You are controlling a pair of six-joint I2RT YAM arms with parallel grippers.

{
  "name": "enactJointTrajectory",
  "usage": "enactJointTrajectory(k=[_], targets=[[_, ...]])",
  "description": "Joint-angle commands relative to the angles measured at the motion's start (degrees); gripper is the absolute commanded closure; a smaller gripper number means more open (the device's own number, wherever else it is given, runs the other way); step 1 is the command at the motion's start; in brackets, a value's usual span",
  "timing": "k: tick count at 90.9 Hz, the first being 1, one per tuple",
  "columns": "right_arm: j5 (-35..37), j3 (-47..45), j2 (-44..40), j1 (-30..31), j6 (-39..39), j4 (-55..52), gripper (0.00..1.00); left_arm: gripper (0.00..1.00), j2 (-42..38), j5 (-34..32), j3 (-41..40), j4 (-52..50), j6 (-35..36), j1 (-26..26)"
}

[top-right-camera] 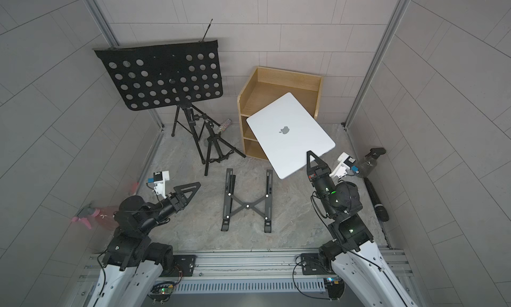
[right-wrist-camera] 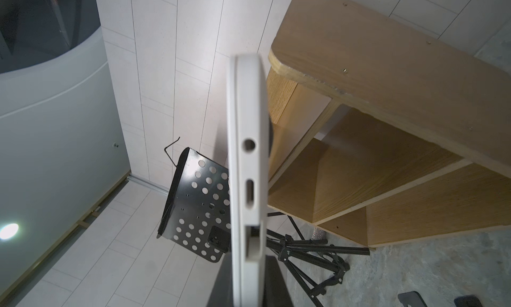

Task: Close the laptop lid and set it aside
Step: Place the laptop on the shelf.

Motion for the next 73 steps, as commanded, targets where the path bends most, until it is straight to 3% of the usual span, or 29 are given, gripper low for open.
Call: enactJointTrajectory(k=[1, 12, 48, 64, 73], targets=[[3.49, 1.45, 0.46, 0.28, 4.69, 18.0, 1.0, 0.0, 0.03, 0.62, -0.37, 1.43, -0.13, -0.12], [5.3, 2.89, 3.92, 1.85, 5.74, 20.71, 1.0, 0.0, 0.63, 0.73, -0.39, 2.16, -0.39, -0.12], [20.99, 7.95, 15.85, 13.72, 1.06, 28.65, 1.0, 0.0, 1.18, 0.68, 0.11, 1.92, 0.24, -0.1], [25.48, 10.2, 19.48, 15.87, -0.87, 32.56, 1.0, 0.0, 1.19, 0.82, 0.66, 1.26, 0.66, -0.11], [27.78, 11.61, 19.41, 16.06, 0.67, 29.69, 1.0, 0.0, 1.68, 0.79, 0.77, 1.92, 0.24, -0.11]])
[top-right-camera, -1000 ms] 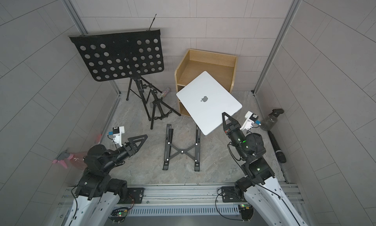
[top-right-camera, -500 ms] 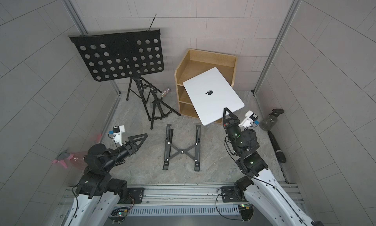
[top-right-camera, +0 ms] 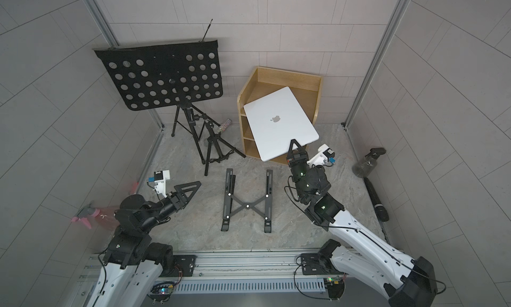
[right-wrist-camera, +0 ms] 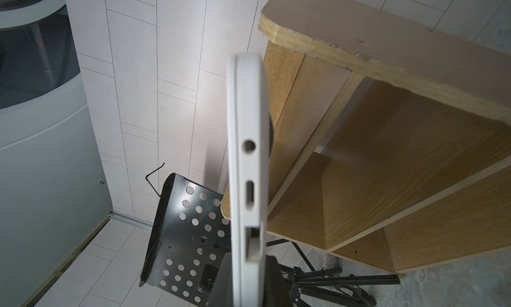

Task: Close the laptop lid and set it aside
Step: Place the laptop on the shelf.

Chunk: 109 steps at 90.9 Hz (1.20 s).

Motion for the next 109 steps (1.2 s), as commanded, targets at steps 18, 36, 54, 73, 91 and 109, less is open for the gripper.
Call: enactJointTrajectory(k=[18, 36, 54, 73, 91, 109], targets=[[8.12, 11.95, 0.37, 1.31, 10.71, 0.33, 1.0, 0.0, 4.58, 2.5, 0.6, 8.42, -3.78, -0.09], [10.9, 18.53, 5.77, 2.09, 14.94, -6.06, 1.0, 0.0, 4.97, 2.32, 0.95, 9.16, -4.25, -0.13], [15.06, 22.12, 10.64, 4.16, 14.12, -5.35, 1.0, 0.0, 4.59, 2.38, 1.12, 8.42, -4.07, -0.12], [22.68, 25.37, 17.34, 7.38, 11.11, 1.93, 1.0, 0.0, 4.75, 2.68, 1.37, 8.36, -3.98, -0.12], [27.97, 26.36, 22.41, 8.28, 9.23, 8.68, 1.0, 0.0, 4.3, 2.97, 1.71, 6.92, -3.14, -0.12], [30.16, 25.1, 24.89, 8.28, 15.79, 8.87, 1.0, 0.0, 4.15, 3.42, 2.0, 5.68, -2.21, -0.12]])
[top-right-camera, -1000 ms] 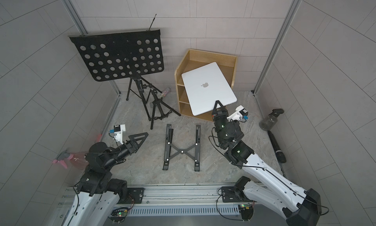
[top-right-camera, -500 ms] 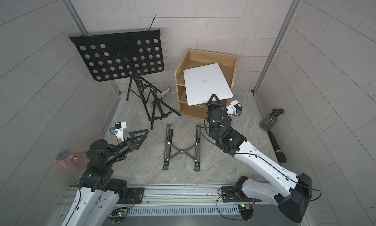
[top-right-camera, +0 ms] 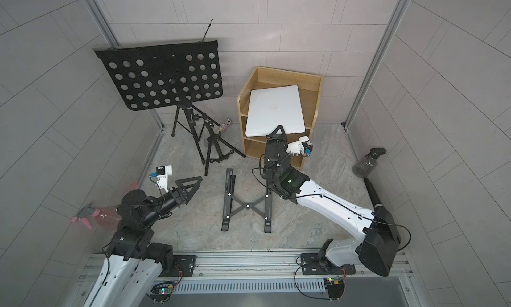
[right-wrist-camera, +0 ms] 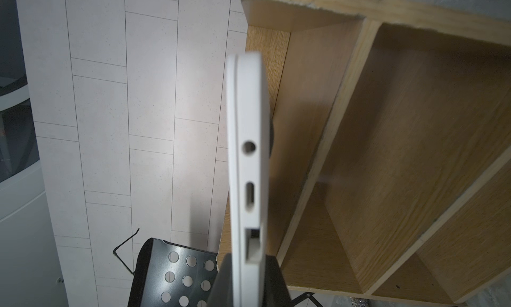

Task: Close the laptop lid and set it aside
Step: Place the laptop on the shelf.

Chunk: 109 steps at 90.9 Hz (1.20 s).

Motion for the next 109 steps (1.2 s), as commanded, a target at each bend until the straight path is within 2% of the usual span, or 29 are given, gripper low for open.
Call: enactJointTrajectory(k=[1, 14, 32, 56, 83, 109], targets=[[3.56, 2.41, -0.83, 0.3, 5.18, 11.79, 1.0, 0.0, -0.5, 1.02, 1.8, -1.31, 1.54, -0.08], [6.07, 2.45, 0.13, 0.3, 8.37, 10.79, 0.98, 0.0, -0.46, 1.4, 1.81, -1.6, 1.76, -0.07], [8.34, 5.17, 1.73, 0.3, 15.0, 3.81, 0.96, 0.0, -0.55, 1.68, 2.36, -2.67, 2.31, -0.17], [8.41, 8.37, 6.52, -0.99, 13.79, 5.48, 0.95, 0.0, -2.02, 1.51, 3.16, -5.38, 3.61, -0.12], [4.99, 3.7, 6.2, -4.84, 16.2, 5.78, 0.82, 0.0, -1.8, 1.81, 3.11, -5.39, 3.87, -0.12], [2.62, 1.39, 5.69, -5.8, 16.24, 6.13, 0.52, 0.0, -2.14, 1.6, 2.77, -5.56, 4.13, -0.14]])
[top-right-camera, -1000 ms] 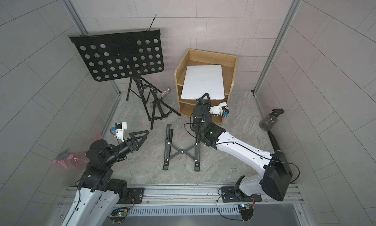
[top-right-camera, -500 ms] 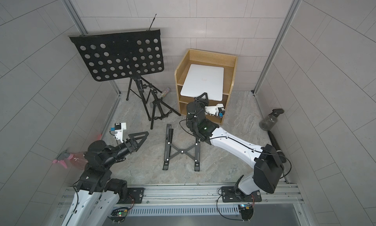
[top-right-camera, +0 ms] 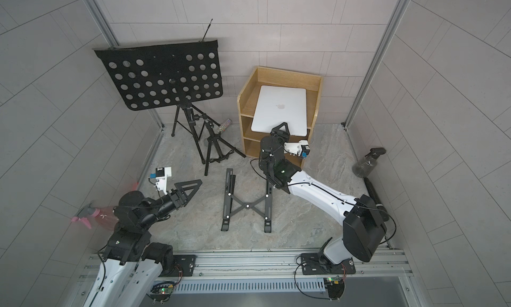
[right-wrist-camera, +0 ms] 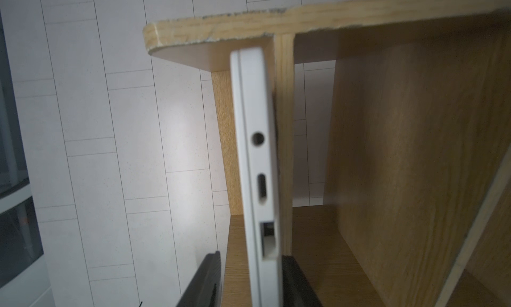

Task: Close the laptop lid and set it aside
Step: Place the laptop on the shelf.

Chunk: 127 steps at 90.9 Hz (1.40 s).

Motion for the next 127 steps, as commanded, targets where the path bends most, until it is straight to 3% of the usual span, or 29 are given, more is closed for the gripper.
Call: enactJointTrajectory(k=[1, 24, 40, 90, 110, 127], targets=[[-1.0, -0.83, -2.18, -0.58, 0.59, 4.04, 0.51, 0.0, -0.36, 0.46, 0.87, -0.4, 1.2, -0.09], [-3.32, -3.48, -3.84, -0.61, 0.55, 3.72, 0.26, 0.0, -0.44, 0.11, 0.52, -0.05, 1.11, -0.11], [-6.04, -7.13, -6.43, -0.44, 2.31, 2.08, 0.01, 0.0, -0.54, 0.07, 0.36, 0.19, 1.06, -0.14], [-27.54, -24.35, -20.52, -0.45, -12.73, 8.1, 0.0, 0.0, -0.59, -0.16, -1.54, 2.28, 0.65, -0.1], [-38.3, -28.93, -33.61, -0.99, -21.49, -3.44, 0.0, 0.0, -0.37, -0.61, -2.44, 3.82, 0.52, -0.11], [-49.76, -31.35, -47.35, -1.45, -33.69, -20.92, 0.0, 0.0, 3.36, 1.21, -2.02, 8.63, -0.05, -0.12]])
